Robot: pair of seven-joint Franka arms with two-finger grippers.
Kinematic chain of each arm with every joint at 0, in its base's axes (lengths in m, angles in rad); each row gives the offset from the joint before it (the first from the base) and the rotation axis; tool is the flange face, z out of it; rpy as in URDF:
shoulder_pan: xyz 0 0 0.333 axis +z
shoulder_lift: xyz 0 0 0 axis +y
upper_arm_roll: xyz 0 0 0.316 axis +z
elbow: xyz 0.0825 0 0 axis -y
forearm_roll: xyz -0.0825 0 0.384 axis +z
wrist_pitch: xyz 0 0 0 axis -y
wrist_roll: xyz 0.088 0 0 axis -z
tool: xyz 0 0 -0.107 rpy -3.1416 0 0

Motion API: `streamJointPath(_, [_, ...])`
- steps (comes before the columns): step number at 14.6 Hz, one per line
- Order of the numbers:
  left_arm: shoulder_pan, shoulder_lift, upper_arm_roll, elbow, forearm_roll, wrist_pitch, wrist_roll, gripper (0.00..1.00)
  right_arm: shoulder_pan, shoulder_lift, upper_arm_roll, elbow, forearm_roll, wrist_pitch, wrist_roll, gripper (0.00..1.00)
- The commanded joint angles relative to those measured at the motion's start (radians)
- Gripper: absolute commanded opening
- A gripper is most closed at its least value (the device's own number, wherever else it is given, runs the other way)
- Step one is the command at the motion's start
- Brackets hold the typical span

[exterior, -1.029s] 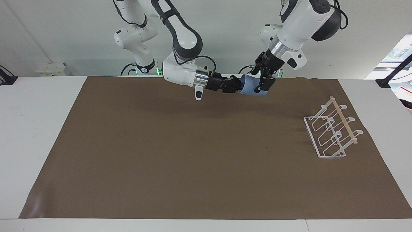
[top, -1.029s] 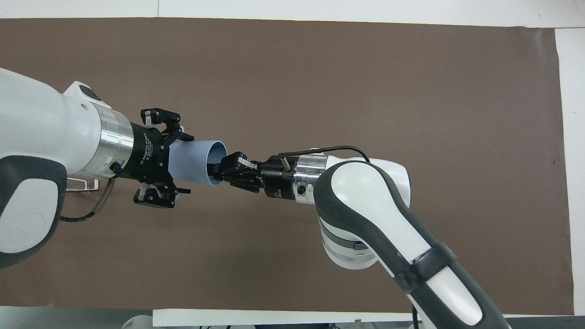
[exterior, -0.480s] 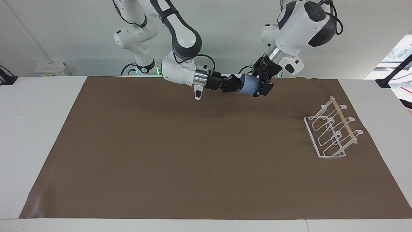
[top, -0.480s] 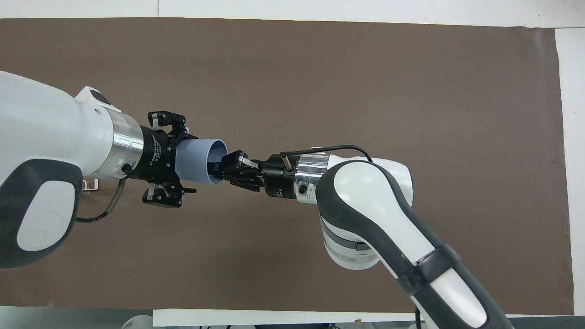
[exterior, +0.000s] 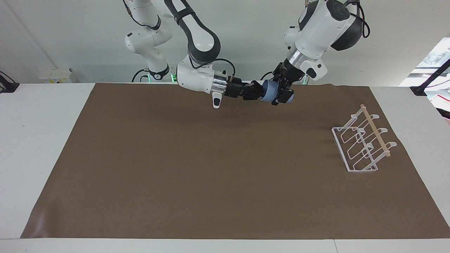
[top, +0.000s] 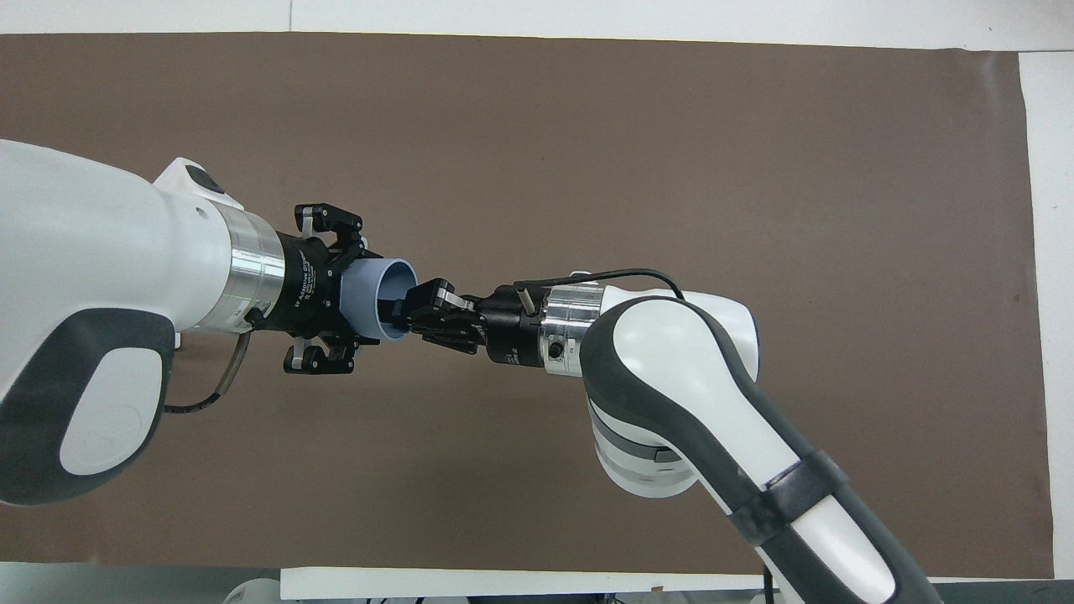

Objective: Hang cup on cup holder
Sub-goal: 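Close the left gripper around the cup body near the right gripper, then carry the cup with the left gripper while the right gripper withdraws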

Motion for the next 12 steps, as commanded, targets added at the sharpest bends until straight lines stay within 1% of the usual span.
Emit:
streamJointPath(1, [-0.027,-0.022,-0.005,-0.025,0.003,0.002,0.002,0.73,-0.002,-0.008,-0.003,0.005,0.028,0.011,0.004,0.0])
streamJointPath(3, [-0.037,-0.023,-0.012,-0.024,0.008,0.002,0.0,0.73,-0.002,-0.008,-0.003,0.007,0.028,0.013,0.004,0.01])
streamJointPath(4, [-0.037,-0.022,-0.012,-0.025,0.008,0.002,0.0,0.73,-0.002,-0.008,-0.003,0.007,0.028,0.013,0.004,0.02])
streamJointPath(5, [-0.037,-0.022,-0.013,-0.022,0.008,0.002,0.0,0.73,-0.003,-0.008,-0.003,0.007,0.028,0.013,0.009,0.14])
streamJointPath(6, [-0.039,-0.022,-0.013,-0.019,0.008,0.004,0.0,0.73,-0.003,-0.008,-0.003,0.007,0.028,0.014,0.01,0.47])
streamJointPath(7, [-0.048,-0.022,-0.013,-0.015,0.008,0.007,0.0,0.74,-0.003,-0.008,-0.003,0.007,0.028,0.022,0.012,0.99])
streamJointPath(8, [-0.05,-0.02,-0.013,-0.014,0.008,0.008,-0.001,0.73,-0.005,-0.006,-0.003,0.01,0.028,0.045,0.015,0.99])
streamJointPath(9, [-0.05,-0.02,-0.013,-0.014,0.008,0.007,-0.001,0.62,-0.005,-0.009,-0.003,0.018,0.027,0.083,0.016,0.99])
streamJointPath(10, [-0.05,-0.022,-0.013,-0.014,0.008,0.004,-0.001,0.36,-0.005,-0.015,-0.003,0.018,0.027,0.127,0.016,0.99])
streamJointPath(11, [-0.051,-0.02,-0.013,-0.016,0.008,0.002,0.0,0.23,-0.012,-0.032,-0.003,0.016,0.027,0.147,0.021,0.99])
streamJointPath(12, [-0.05,-0.022,-0.013,-0.016,0.014,-0.002,0.002,0.15,-0.026,-0.047,-0.004,0.008,0.025,0.148,0.022,0.99])
